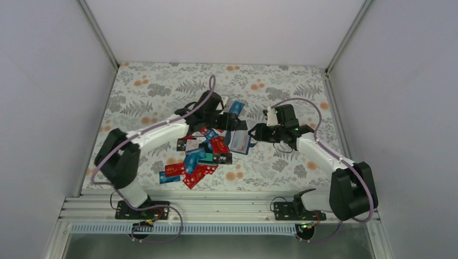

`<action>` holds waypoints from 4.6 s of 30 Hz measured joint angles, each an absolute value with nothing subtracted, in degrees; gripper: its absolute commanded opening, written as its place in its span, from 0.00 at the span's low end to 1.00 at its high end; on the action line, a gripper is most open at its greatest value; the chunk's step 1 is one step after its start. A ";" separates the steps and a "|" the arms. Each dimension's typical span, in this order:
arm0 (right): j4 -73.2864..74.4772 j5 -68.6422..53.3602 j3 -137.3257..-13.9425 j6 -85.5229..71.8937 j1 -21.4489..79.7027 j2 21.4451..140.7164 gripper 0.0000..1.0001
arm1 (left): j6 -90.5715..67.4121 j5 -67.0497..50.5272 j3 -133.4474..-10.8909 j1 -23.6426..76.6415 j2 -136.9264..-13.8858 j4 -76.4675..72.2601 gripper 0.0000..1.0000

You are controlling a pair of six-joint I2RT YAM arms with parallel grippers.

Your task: Put the credit cards into the card holder

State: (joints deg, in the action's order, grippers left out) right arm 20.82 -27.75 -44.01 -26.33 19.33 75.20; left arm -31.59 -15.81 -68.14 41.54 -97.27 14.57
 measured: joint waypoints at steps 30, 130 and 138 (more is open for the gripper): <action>19.07 -23.35 -38.00 -28.23 17.43 78.17 0.40 | -20.14 -29.26 -58.98 29.30 -102.17 11.35 0.30; 19.88 -26.17 -49.28 -28.01 23.22 94.56 0.04 | -25.96 -25.47 -73.08 43.35 -117.58 9.72 0.06; 19.86 -26.13 -50.30 -28.58 23.27 96.07 0.04 | -26.30 -25.58 -71.99 43.27 -117.30 8.08 0.06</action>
State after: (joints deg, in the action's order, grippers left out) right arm 19.86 -26.13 -50.30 -28.58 23.27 96.07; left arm -26.30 -25.58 -71.99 43.27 -117.30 8.08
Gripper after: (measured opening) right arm 0.046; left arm 0.056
